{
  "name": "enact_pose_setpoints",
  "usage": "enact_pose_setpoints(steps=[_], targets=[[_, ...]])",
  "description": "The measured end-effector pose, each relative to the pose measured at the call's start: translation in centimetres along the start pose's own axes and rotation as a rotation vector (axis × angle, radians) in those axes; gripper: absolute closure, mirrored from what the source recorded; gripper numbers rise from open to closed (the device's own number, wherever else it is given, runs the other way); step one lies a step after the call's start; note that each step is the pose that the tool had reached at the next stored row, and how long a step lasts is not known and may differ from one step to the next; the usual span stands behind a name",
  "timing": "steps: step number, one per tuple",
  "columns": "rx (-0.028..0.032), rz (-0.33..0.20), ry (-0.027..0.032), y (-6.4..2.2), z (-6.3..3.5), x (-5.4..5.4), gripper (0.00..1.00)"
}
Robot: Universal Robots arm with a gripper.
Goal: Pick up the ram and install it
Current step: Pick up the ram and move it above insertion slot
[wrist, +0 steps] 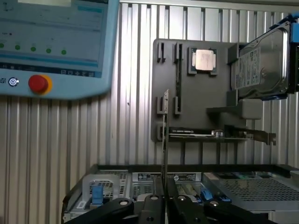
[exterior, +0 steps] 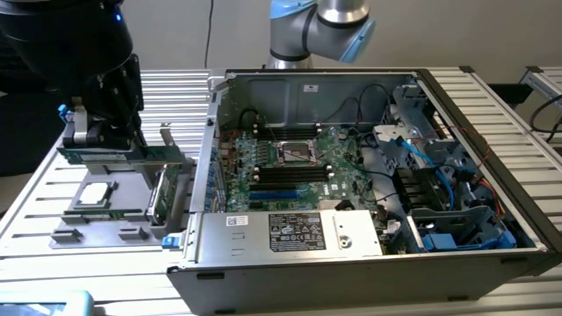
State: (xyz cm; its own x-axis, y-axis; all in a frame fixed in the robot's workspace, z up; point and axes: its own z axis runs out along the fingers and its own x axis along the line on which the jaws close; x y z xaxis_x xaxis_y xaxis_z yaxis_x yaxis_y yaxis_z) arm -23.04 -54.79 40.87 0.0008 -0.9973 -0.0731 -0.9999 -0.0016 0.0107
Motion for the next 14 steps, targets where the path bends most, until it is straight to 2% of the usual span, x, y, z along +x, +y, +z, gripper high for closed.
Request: enact_pose_setpoints(steps=[14], targets=[[-0.0008, -0.005, -0.0001, -6.38, -0.07, 0.0, 0.86]])
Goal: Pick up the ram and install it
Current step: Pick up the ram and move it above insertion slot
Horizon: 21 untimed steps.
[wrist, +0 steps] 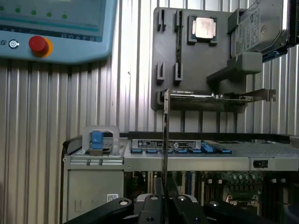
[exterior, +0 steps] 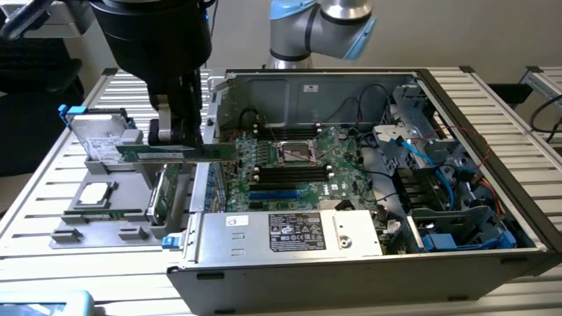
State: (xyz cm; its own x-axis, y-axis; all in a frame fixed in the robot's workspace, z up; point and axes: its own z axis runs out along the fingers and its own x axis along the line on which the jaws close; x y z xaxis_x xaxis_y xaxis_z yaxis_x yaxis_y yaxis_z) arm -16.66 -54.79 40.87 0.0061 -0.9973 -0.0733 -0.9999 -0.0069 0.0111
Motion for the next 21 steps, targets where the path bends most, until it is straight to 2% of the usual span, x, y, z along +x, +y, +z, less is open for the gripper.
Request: enact_pose_setpoints(steps=[13, 21], targets=[[-0.0008, -0.003, 0.0002, -5.94, 0.13, 0.0, 0.86], [-0.001, -0.003, 0.0001, -9.59, 0.96, -0.7, 0.86]])
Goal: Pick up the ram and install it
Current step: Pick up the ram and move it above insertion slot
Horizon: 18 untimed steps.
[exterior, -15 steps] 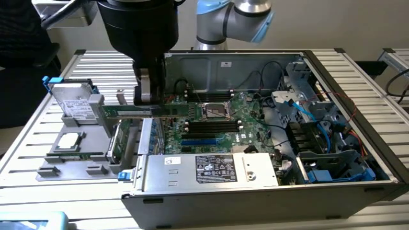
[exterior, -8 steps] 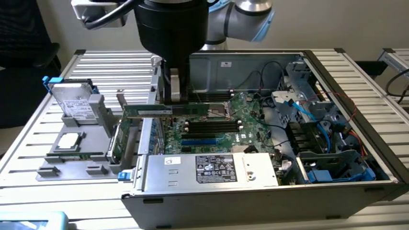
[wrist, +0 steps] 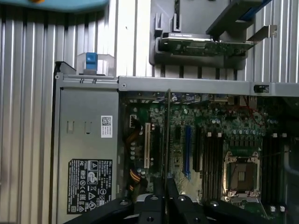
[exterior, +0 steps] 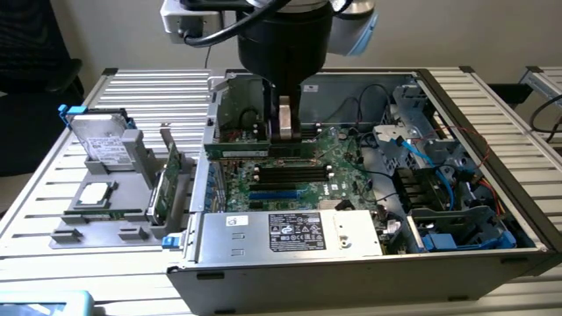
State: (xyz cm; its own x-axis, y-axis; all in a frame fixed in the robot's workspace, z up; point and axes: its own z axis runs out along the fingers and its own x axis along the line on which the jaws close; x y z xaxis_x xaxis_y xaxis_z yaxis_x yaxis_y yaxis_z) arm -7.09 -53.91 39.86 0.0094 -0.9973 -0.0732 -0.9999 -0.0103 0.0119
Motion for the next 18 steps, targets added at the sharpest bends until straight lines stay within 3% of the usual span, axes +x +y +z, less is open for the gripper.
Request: enact_pose_setpoints(steps=[12, 18], targets=[[0.0001, 0.0, 0.0022, -3.94, 2.42, -4.0, 0.86], [-0.0002, 0.0, 0.0109, -5.07, 3.41, -6.1, 0.86]])
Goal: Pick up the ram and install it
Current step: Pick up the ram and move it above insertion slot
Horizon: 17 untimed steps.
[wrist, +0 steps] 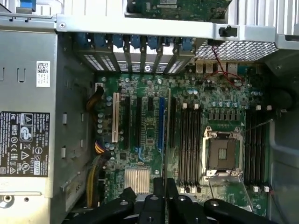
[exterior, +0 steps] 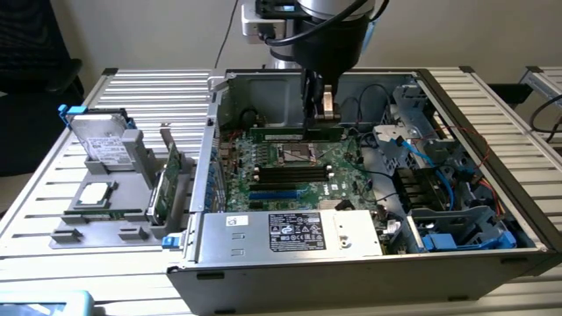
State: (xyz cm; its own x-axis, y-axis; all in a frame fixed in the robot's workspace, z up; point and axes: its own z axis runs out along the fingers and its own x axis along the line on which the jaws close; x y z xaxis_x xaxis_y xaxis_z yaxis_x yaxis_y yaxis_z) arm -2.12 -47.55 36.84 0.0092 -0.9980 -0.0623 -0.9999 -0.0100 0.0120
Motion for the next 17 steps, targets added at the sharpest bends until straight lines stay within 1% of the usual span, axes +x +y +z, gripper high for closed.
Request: enact_pose_setpoints(steps=[3, 5, 9, 11, 17], targets=[[0.0001, 0.0, 0.0001, -0.24, 0.31, -1.2, 0.86], [0.0, 0.0, 0.0008, -0.34, 0.42, -1.7, 0.86], [0.0, 0.0, 0.0064, -0.4, 0.54, -2.3, 0.86], [-0.0013, 0.0, 0.0074, -0.41, 0.56, -2.6, 0.86], [-0.0064, 0.001, 0.0073, -0.5, 0.64, -3.7, 0.86]])
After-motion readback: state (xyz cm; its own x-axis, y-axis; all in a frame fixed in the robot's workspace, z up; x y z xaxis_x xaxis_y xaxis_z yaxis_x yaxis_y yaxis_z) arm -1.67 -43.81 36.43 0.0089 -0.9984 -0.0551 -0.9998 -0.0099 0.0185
